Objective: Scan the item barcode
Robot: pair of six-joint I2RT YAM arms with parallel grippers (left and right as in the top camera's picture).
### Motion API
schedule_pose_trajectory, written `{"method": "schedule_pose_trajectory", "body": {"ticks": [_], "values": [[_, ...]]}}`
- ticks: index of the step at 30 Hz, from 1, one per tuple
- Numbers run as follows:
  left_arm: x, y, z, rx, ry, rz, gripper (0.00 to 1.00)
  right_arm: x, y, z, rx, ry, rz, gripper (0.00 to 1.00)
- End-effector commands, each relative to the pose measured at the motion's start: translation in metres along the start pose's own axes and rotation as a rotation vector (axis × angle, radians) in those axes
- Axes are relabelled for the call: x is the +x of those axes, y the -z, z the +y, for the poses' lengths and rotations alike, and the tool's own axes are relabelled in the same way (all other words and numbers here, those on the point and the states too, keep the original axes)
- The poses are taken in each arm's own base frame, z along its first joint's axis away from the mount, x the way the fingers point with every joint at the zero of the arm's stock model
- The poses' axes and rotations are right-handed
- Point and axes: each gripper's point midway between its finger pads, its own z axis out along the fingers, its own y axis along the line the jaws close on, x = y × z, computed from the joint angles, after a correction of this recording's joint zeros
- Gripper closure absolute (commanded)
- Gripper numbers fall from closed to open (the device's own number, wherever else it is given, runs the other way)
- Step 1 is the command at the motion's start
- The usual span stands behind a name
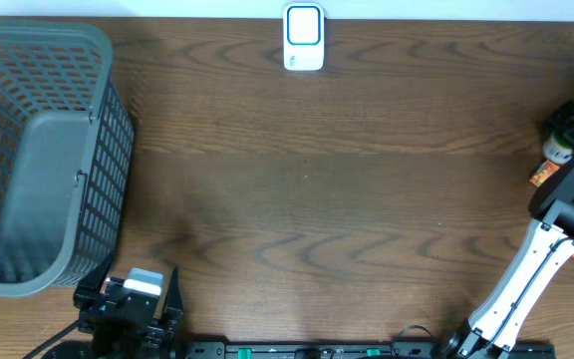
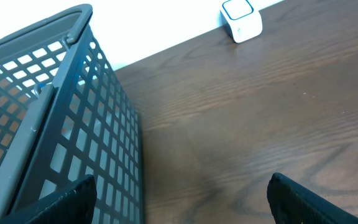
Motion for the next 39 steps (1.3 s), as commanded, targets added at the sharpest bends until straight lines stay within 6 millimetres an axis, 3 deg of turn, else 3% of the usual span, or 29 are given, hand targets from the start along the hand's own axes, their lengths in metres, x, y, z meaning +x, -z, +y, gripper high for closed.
{"method": "schedule_pose_trajectory", "body": {"ticks": [1, 3, 4, 6, 7, 10, 14, 15, 18, 21, 24, 27, 29, 31, 35, 36, 39], "values": [[-0.001, 0.002, 0.001, -0.007, 0.003, -0.007, 0.13, 0.003, -0.02, -0.002, 0.011, -0.015, 0.032, 0.41], [-0.001, 0.002, 0.001, -0.007, 0.003, -0.007, 0.13, 0.002, -0.022, -0.004, 0.01, -0.025, 0.035, 0.38], [-0.001, 0.002, 0.001, -0.006, 0.003, -0.007, 0.13, 0.001, -0.019, -0.005, 0.002, -0.041, 0.031, 0.31], [-0.001, 0.002, 0.001, -0.007, 0.003, -0.007, 0.13, -0.001, -0.008, -0.005, -0.04, -0.054, 0.031, 0.07], [-0.001, 0.002, 0.001, -0.007, 0.003, -0.007, 0.13, -0.003, -0.002, -0.005, -0.065, -0.063, 0.028, 0.01], [-0.001, 0.002, 0.001, -0.006, 0.003, -0.007, 0.13, -0.013, 0.037, -0.018, -0.124, -0.127, -0.019, 0.01], [-0.001, 0.002, 0.001, -0.007, 0.003, -0.007, 0.13, -0.029, 0.117, -0.05, -0.209, -0.208, -0.16, 0.01], [-0.001, 0.002, 0.001, -0.006, 0.003, -0.007, 0.13, -0.03, 0.159, -0.058, -0.298, -0.238, -0.213, 0.01], [-0.001, 0.002, 0.001, -0.007, 0.003, -0.007, 0.13, -0.012, 0.243, -0.08, -0.443, -0.343, -0.3, 0.01], [-0.001, 0.002, 0.001, -0.006, 0.003, -0.007, 0.13, 0.019, 0.325, -0.09, -0.586, -0.342, -0.414, 0.01], [-0.001, 0.002, 0.001, -0.007, 0.003, -0.007, 0.13, 0.066, 0.417, -0.078, -0.823, -0.167, -0.561, 0.01], [-0.001, 0.002, 0.001, -0.007, 0.003, -0.007, 0.13, 0.145, 0.512, -0.051, -1.117, 0.249, -0.728, 0.01], [-0.001, 0.002, 0.001, -0.006, 0.003, -0.007, 0.13, 0.2, 0.547, -0.047, -1.187, 0.47, -0.824, 0.01], [-0.001, 0.002, 0.001, -0.007, 0.003, -0.007, 0.13, 0.238, 0.56, -0.052, -1.157, 0.565, -0.899, 0.01], [-0.001, 0.002, 0.001, -0.007, 0.003, -0.007, 0.13, 0.289, 0.564, -0.069, -1.099, 0.583, -0.936, 0.01], [-0.001, 0.002, 0.001, -0.006, 0.003, -0.007, 0.13, 0.315, 0.564, -0.076, -1.112, 0.605, -0.926, 0.01], [-0.001, 0.002, 0.001, -0.007, 0.003, -0.007, 0.13, 0.344, 0.557, -0.089, -1.109, 0.604, -0.899, 0.01]]}}
